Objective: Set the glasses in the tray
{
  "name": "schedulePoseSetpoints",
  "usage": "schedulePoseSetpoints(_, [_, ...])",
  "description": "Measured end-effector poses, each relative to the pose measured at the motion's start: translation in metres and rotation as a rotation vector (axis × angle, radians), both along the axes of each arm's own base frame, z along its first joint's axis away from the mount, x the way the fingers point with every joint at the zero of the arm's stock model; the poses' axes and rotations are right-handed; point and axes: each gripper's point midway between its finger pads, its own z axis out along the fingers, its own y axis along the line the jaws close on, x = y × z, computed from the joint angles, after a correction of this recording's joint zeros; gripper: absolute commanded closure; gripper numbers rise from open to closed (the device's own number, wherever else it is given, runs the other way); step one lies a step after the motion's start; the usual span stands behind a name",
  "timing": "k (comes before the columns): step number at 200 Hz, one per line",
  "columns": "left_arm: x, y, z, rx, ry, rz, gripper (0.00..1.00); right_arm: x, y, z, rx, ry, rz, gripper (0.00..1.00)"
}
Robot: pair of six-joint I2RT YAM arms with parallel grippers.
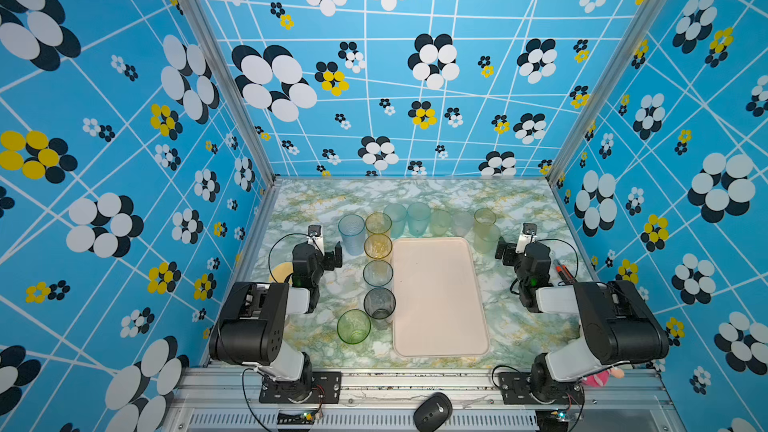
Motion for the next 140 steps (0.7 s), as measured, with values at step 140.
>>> schedulePoseSetpoints(140, [0.0,0.0005,0.0,-0.003,0.0,-0.002,0.01,0.0,0.0001,0.0,0.0,0.0,0.0,0.01])
